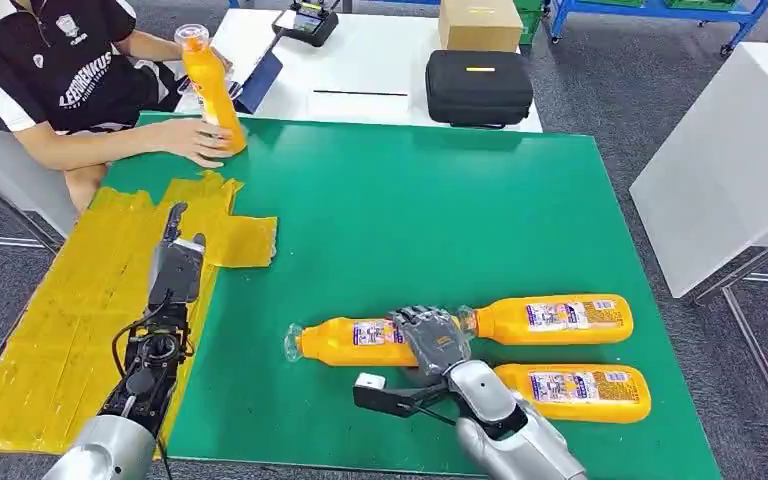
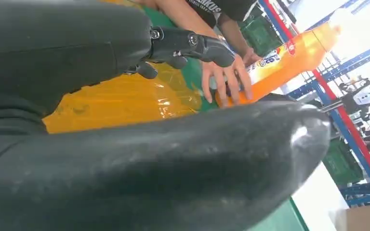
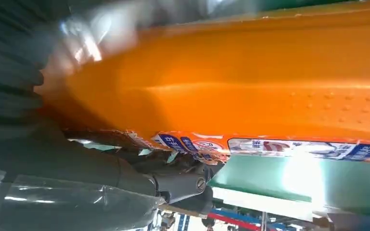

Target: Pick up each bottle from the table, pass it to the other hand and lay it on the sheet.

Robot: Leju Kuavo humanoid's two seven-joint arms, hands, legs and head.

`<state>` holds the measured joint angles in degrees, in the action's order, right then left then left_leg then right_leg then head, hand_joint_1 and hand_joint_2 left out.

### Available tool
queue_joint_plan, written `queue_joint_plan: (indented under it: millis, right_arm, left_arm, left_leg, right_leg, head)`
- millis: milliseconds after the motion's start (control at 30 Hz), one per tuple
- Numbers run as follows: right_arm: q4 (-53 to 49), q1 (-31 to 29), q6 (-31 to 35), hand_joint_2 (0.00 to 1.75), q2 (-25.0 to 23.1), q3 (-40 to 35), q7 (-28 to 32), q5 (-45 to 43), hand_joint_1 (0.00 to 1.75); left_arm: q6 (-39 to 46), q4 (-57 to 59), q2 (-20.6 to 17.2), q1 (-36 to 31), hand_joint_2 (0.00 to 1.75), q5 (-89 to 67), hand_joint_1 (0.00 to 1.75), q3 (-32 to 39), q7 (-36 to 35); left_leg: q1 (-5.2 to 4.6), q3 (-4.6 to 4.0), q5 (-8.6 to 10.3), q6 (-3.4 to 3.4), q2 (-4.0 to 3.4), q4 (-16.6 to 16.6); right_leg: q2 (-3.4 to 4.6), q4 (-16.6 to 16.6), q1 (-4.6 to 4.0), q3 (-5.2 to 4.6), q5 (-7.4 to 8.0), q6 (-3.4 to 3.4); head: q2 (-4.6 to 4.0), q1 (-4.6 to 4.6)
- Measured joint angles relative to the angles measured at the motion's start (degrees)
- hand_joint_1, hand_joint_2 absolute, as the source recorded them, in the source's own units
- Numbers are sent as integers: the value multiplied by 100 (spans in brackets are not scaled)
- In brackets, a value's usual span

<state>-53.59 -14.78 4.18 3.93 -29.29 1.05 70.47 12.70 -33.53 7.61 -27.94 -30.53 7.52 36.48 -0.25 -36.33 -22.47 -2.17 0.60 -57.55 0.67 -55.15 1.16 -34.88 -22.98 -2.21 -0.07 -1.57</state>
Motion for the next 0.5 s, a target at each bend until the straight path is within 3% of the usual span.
queue_joint_plan:
  millis: [133, 167, 233, 300, 367, 500]
  right_arm:
    - [13, 22, 499, 175, -70, 129, 20, -292, 175]
    - [-22, 24, 673, 175, -120, 203, 95, -472, 175]
    - [-248, 183, 1418, 175, -315, 541, 833, -1505, 175]
    - [-622, 314, 1831, 175, -563, 1044, 1429, -2762, 175]
    - [-829, 372, 1833, 175, -739, 1347, 1677, -3297, 175]
    - [-1036, 535, 1840, 175, -878, 1700, 1899, -3506, 175]
  left_arm:
    - [-2, -118, 0, 104, 0, 41, 0, -2, 11]
    - [-78, -170, 4, 154, 175, 106, 0, -2, 45]
    - [-563, -662, 59, 471, 175, 427, 0, -88, 72]
    - [-913, -1497, 148, 826, 175, 625, 0, -314, -335]
    - [-979, -1981, 199, 1041, 175, 752, 0, -545, -577]
    - [-988, -2476, 221, 1172, 175, 900, 0, -760, -623]
  left_leg:
    - [0, -1, 0, 0, 0, 0]
    - [0, -1, 0, 0, -2, 0]
    - [0, -3, 0, 0, -4, 0]
    - [1, -5, -1, 0, 4, 0]
    - [1, -8, -7, 5, 5, 1]
    - [-3, -11, -11, 9, 2, 1]
  right_leg:
    - [0, -1, 0, 0, 1, 0]
    - [1, -1, -1, -1, 1, 0]
    - [2, -1, 0, -7, 0, 0]
    - [-2, -1, 0, -6, -5, 2]
    - [-2, 0, 0, -7, -11, -1]
    - [-1, 1, 3, -9, -12, -7]
  head:
    - [0, -2]
    - [0, 0]
    - [0, -2]
    - [0, -2]
    - [0, 0]
    - [0, -4]
